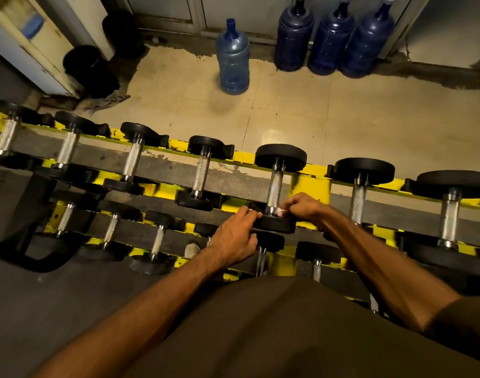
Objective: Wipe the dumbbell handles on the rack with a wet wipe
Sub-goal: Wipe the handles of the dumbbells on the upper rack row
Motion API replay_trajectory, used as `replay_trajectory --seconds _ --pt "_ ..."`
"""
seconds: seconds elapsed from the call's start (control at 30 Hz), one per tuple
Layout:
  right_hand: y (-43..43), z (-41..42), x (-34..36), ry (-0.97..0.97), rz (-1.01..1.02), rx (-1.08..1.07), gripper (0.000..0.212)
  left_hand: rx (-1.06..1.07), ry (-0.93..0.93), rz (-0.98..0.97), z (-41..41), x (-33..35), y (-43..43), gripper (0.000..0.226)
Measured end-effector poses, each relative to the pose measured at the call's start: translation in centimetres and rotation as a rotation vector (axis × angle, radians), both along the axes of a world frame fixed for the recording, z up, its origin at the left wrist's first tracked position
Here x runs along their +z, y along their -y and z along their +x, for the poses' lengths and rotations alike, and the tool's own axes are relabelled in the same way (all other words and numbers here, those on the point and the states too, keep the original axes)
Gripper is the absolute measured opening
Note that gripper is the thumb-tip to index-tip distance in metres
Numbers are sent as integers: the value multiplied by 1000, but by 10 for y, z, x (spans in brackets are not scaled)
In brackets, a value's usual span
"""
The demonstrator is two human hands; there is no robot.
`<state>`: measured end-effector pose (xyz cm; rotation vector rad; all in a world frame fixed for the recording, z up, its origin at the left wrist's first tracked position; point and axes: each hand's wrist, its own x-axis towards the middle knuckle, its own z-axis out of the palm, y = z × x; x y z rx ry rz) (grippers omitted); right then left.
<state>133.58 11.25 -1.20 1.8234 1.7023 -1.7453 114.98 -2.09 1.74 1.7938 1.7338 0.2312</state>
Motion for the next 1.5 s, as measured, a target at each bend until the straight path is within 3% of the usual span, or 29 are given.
replay_trajectory --seconds 0.23,0.33,0.4,0.5,0.67,0.8,0.9,0.97,1.03,1.1,1.27,1.33,1.4,1.5 --pt "1 -11 9 70 632 373 16 -8 7 9 -3 0 -1 50" --pt "-6 -12 4 58 817 185 11 -6 16 9 -3 -1 0 51" --pt "-4 -14 8 16 790 155 9 3 27 14 -3 -2 1 51" --pt "1 -21 15 5 578 457 12 5 20 20 -2 -4 2 51" --pt "-7 -35 13 -6 746 279 15 1 2 22 -1 -2 0 51" --pt "-10 -50 21 146 516 691 12 -14 2 19 -4 -2 1 52" --pt "-15 -57 29 320 732 711 19 -12 -4 22 -4 -2 1 53" --pt "-11 -66 29 425 834 876 22 -24 -14 20 -3 -3 2 54" --pt "-7 -76 27 430 746 1095 20 -36 -25 23 -4 -4 2 55" --pt "-13 -81 33 444 679 1149 17 -32 -34 20 -5 -5 3 55" --pt "-22 -61 33 371 865 692 16 -18 -14 8 -5 -4 3 55" --pt "-6 -43 25 250 742 574 8 -13 -2 3 -5 -4 3 54" --pt "3 -28 18 155 565 435 15 -8 8 0 -6 -3 1 52" --pt "0 -19 5 40 523 -9 16 -12 9 2 -6 -1 -1 50"
